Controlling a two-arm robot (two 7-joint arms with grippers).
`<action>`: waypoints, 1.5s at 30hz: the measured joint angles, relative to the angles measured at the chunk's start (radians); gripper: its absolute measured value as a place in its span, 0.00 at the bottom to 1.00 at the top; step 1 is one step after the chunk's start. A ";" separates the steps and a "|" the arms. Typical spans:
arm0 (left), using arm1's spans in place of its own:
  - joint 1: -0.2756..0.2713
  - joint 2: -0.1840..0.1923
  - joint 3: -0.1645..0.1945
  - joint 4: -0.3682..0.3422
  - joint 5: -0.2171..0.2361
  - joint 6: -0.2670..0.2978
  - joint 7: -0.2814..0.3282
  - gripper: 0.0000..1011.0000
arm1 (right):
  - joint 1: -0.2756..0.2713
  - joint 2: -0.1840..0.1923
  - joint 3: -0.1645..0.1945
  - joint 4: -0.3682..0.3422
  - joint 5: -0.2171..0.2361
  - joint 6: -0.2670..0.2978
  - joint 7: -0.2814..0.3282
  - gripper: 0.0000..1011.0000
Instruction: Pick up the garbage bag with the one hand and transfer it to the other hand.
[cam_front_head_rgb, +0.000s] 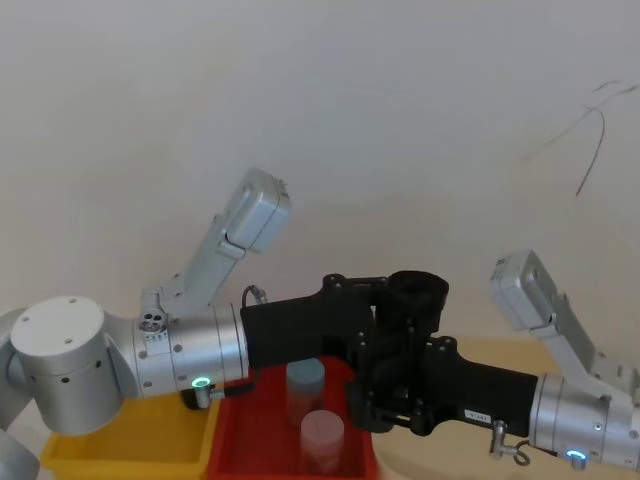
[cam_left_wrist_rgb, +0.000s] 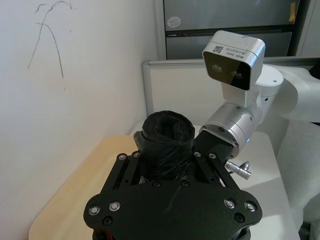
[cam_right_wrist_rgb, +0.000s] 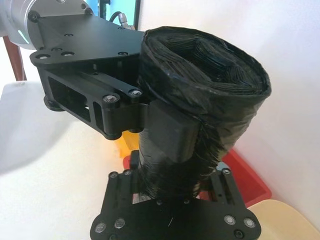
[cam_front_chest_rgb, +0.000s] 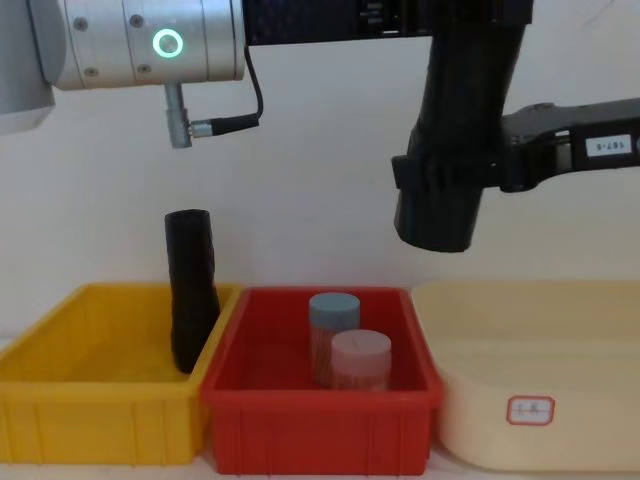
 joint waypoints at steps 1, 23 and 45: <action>0.000 0.000 0.000 0.000 -0.001 0.000 0.000 0.37 | 0.000 0.000 0.000 0.000 0.000 0.000 -0.001 0.63; 0.007 0.004 -0.003 -0.008 -0.010 0.004 0.015 0.90 | -0.033 0.019 0.030 -0.020 0.008 -0.009 -0.082 0.50; 0.109 0.049 -0.081 -0.069 -0.010 -0.020 0.200 0.99 | -0.051 0.054 0.071 0.012 0.010 0.055 -0.208 0.50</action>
